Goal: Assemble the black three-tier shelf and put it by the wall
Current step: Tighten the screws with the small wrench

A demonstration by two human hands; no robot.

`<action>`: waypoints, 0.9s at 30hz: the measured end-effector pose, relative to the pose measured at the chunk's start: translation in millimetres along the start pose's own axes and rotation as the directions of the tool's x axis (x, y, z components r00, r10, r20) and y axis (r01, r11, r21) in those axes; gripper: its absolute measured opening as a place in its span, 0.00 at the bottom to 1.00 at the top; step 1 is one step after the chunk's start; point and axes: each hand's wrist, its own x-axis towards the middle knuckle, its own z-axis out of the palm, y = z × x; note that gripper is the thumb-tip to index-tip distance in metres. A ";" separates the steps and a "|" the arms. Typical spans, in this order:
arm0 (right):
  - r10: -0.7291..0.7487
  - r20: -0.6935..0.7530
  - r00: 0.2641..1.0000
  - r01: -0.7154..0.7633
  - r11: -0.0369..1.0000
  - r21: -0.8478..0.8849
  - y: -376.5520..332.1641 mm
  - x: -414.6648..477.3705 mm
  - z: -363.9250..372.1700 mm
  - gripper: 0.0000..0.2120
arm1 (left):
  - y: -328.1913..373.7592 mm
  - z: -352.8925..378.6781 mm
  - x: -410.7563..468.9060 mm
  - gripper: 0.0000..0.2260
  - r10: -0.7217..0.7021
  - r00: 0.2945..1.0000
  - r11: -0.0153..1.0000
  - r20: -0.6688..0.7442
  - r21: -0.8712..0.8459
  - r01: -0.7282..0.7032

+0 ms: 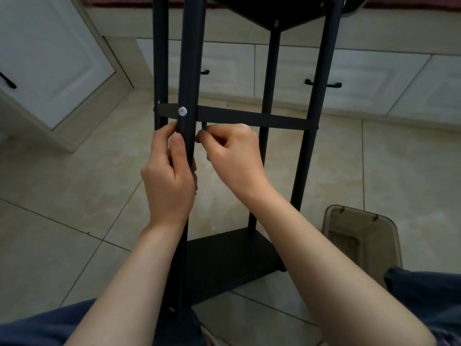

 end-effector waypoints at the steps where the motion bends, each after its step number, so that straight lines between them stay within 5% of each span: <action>1: -0.001 -0.001 1.000 0.001 1.000 -0.008 0.6 0.0 0.8 0.13 | -0.4 -0.2 -0.1 0.16 0.002 1.000 1.000 -0.001 -0.004 -0.002; 16: -0.113 -0.189 0.975 0.107 0.993 -0.038 17.6 2.9 42.7 0.11 | -7.9 -1.0 0.8 0.16 -0.001 1.000 0.999 -0.028 -0.033 0.000; 27: -0.094 -0.177 0.980 0.085 0.995 -0.055 18.9 1.9 41.9 0.11 | -7.1 -2.2 -0.2 0.13 -0.012 1.000 0.999 -0.016 -0.052 0.011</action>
